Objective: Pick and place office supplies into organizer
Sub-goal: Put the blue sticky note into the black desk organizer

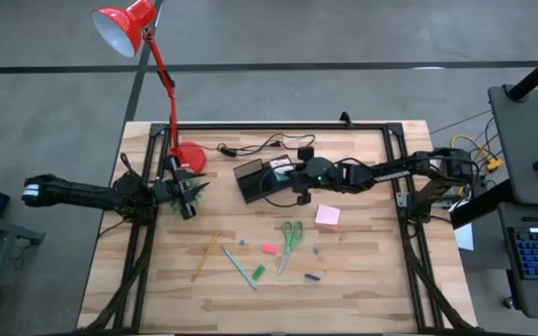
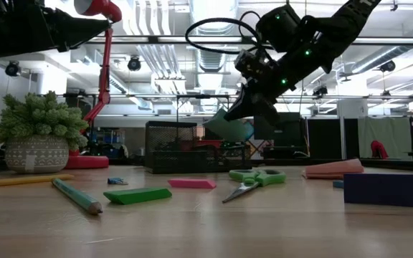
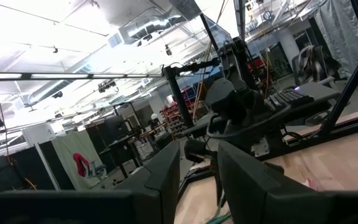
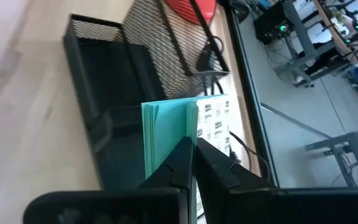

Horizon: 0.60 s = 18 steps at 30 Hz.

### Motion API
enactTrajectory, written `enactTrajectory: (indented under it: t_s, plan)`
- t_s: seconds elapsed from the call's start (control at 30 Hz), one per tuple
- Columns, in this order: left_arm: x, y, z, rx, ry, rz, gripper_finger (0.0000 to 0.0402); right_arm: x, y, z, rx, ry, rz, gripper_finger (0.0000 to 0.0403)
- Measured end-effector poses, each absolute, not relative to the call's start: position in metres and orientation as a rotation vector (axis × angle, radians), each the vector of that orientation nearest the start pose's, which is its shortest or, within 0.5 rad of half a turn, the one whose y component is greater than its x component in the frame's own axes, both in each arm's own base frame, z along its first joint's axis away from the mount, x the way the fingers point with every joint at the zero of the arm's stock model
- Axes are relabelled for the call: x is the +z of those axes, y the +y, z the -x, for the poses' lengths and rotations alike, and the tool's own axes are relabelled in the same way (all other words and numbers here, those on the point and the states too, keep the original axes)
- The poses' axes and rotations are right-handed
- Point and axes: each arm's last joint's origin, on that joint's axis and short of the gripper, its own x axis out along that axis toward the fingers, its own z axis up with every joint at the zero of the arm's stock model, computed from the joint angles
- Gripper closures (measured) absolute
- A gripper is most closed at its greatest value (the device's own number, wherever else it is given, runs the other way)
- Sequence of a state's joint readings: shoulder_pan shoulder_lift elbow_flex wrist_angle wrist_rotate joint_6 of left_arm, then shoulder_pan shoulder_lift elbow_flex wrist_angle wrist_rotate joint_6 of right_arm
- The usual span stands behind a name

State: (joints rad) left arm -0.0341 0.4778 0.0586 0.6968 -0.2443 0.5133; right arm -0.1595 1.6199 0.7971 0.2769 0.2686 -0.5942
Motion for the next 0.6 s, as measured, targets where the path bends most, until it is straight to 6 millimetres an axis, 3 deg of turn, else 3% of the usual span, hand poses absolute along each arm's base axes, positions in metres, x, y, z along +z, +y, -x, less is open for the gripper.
enactTrajectory:
  t_s: [0.6]
  plan:
    - [0.206,0.003,-0.126,0.275,-0.217,-0.470,0.0306,0.168,-0.067,-0.325,-0.239,0.668,0.649,0.0394]
